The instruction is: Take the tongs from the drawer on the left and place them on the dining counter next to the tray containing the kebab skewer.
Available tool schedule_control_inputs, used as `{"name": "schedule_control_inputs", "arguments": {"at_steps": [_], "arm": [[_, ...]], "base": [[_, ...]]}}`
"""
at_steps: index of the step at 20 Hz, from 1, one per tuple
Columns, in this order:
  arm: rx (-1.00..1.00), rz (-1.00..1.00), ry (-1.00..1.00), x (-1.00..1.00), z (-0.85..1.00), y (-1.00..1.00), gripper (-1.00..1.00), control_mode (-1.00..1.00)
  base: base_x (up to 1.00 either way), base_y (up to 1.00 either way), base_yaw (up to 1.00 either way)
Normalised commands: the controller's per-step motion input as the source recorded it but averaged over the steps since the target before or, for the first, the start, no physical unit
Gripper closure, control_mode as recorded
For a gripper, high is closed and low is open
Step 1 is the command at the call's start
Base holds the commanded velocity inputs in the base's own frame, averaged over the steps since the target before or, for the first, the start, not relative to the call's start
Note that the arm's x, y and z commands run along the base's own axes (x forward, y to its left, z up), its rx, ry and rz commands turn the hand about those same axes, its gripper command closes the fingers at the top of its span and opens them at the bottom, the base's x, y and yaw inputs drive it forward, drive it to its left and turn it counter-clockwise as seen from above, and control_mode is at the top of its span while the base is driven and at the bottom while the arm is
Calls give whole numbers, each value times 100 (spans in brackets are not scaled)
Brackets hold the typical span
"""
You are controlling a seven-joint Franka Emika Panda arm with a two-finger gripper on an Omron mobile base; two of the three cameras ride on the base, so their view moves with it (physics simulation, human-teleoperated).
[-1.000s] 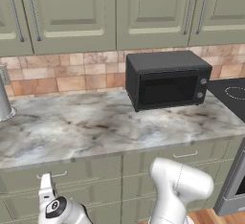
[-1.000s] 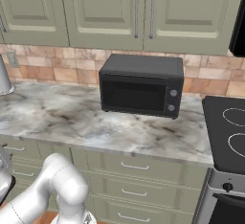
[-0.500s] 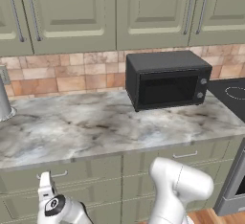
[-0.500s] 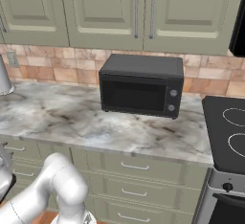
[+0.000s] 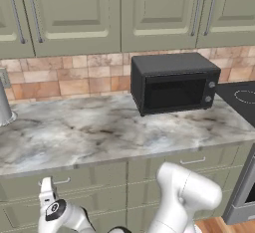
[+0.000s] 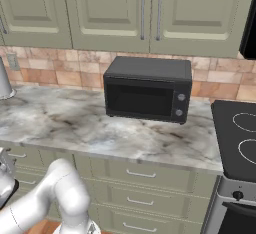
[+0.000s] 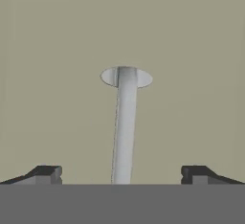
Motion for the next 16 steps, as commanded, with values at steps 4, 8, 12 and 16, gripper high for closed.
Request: {"name": "schedule_control_inputs", "arguments": {"at_steps": [4,8,12,16], "arm": [[0,0,-9,14,-64,0,-100,-100],[0,0,-11,26,-54,0,-100,-100],[0,0,-7,29,-27,0,100,-100],[0,0,-1,41,-17,-1,100,-100]], "base": [[0,0,0],[0,0,0],[0,0,0],[0,0,0]]}}
